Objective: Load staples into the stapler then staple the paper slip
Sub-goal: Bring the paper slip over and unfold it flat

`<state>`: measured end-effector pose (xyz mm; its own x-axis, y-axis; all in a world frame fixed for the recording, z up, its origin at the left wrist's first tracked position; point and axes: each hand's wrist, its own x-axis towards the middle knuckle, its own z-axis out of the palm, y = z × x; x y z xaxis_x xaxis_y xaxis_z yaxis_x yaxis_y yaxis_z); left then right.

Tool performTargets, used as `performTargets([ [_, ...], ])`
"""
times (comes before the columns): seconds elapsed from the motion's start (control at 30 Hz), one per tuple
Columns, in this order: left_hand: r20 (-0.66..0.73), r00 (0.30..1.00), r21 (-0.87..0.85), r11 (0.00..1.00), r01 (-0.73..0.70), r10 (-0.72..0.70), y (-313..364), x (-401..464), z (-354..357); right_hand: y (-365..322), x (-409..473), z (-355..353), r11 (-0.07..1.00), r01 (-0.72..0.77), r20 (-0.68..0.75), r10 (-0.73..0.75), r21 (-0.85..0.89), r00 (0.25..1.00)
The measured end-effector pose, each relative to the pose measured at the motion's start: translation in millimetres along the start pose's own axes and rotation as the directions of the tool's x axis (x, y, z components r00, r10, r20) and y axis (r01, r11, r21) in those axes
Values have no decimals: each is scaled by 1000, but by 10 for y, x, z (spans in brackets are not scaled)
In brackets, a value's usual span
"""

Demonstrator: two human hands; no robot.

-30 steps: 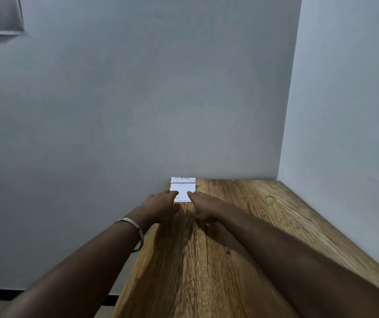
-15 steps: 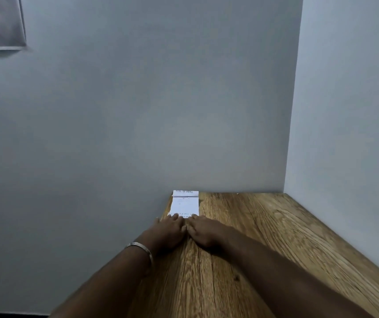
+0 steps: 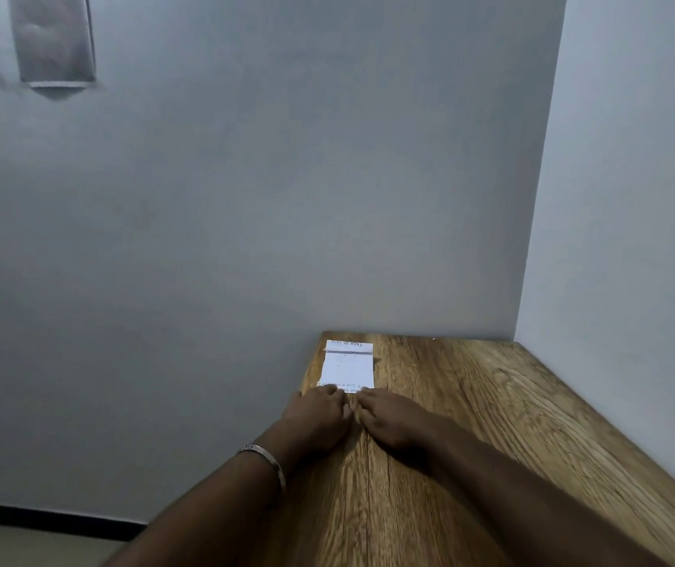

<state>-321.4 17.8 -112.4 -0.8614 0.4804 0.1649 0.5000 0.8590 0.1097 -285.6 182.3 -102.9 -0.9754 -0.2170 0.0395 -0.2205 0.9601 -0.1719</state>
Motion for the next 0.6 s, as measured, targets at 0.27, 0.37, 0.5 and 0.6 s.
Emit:
performTargets([
  [0.27, -10, 1000, 77, 997, -25, 26, 327, -720, -188, -249, -814, -105, 998, 59, 19, -59, -3, 998],
  [0.37, -47, 996, 91, 993, -68, 73, 440, -1062, -238, -336, -1202, -118, 996, 92, 19, -91, -23, 996],
  [0.5, -68, 990, 65, 991, -116, 120, 599, -1529, -293, -467, -1702, -181, 989, 130, 20, -129, -63, 991],
  [0.6, -72, 987, 56, 988, -142, 145, 696, -1863, -351, -570, -2060, -223, 984, 159, 11, -159, -79, 987],
])
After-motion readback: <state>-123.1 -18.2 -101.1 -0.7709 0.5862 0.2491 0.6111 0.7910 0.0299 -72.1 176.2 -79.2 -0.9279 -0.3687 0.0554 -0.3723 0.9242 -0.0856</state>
